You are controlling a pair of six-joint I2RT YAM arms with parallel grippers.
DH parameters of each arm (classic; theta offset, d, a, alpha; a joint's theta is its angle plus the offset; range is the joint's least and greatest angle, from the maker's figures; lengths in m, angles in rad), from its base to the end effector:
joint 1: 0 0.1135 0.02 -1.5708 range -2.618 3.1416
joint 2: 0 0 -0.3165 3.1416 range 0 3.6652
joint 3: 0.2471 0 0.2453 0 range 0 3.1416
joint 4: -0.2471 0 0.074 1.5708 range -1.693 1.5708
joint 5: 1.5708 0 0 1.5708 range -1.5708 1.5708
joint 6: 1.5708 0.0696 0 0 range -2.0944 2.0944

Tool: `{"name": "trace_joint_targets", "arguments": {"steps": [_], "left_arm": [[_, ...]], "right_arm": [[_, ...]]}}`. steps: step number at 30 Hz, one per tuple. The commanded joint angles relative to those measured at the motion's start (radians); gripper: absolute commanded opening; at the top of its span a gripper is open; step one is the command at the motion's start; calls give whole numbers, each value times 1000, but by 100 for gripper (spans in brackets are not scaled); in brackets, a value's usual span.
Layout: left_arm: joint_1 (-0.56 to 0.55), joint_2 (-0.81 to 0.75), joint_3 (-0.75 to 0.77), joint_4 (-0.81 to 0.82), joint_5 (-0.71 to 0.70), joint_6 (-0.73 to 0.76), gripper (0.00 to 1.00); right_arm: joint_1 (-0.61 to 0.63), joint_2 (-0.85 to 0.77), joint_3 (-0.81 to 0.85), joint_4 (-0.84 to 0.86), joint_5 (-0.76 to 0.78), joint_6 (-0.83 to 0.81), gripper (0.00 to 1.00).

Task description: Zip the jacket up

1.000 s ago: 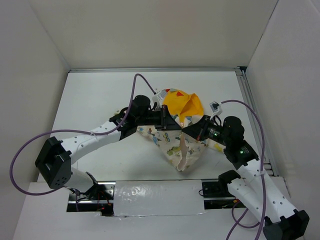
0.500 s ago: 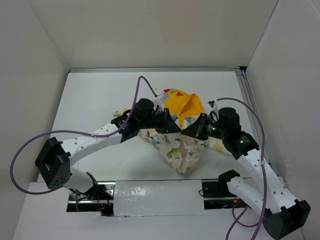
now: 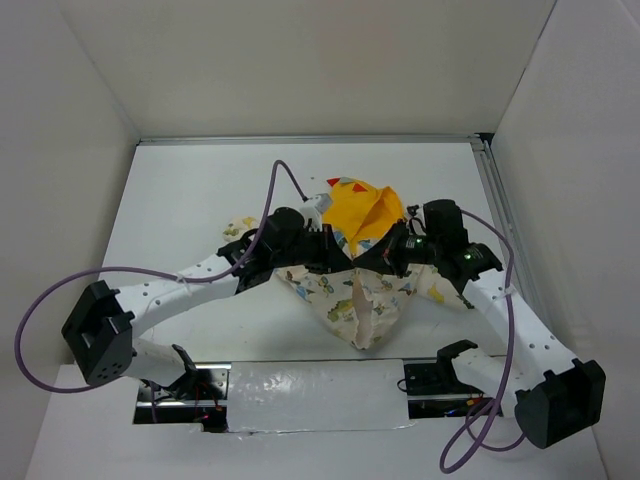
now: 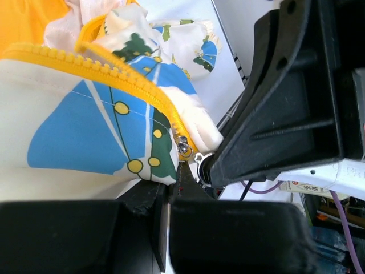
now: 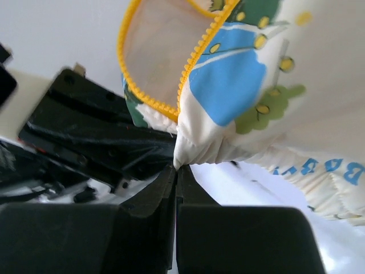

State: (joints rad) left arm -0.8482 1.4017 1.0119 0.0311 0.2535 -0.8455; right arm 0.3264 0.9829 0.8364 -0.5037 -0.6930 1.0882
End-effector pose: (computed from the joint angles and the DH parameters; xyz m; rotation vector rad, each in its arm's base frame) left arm 0.2130 -0.2680 0.3410 0.1944 2.1678 -1.3088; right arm 0.1658 0.1031 0.3243 0.5062 2.4500 1.4692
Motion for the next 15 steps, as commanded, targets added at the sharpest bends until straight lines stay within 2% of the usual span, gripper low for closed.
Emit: {"name": "trace_joint_targets", "arguments": {"steps": [1, 4, 5, 6, 10, 12, 15], "left_arm": [[-32, -41, -62, -60, 7, 22, 0], [-40, -69, -110, -40, 41, 13, 0], [-41, -69, -117, -40, 47, 11, 0], [-43, -76, -127, -39, 46, 11, 0], [-43, -96, -125, -40, 21, 23, 0], [-43, -106, -110, -40, 17, 36, 0], [-43, -112, -84, -11, 3, 51, 0]], "right_arm": [[-15, -16, 17, 116, 36, 214, 0], [-27, -41, -43, 248, 12, 333, 0], [-27, -43, -49, 243, 10, 346, 0], [-30, -41, -36, 222, 3, 346, 0], [-39, -4, 65, -43, 10, 147, 0], [-39, -9, 61, -85, 27, 102, 0], [-44, -50, -32, -52, 18, 113, 0]]}}
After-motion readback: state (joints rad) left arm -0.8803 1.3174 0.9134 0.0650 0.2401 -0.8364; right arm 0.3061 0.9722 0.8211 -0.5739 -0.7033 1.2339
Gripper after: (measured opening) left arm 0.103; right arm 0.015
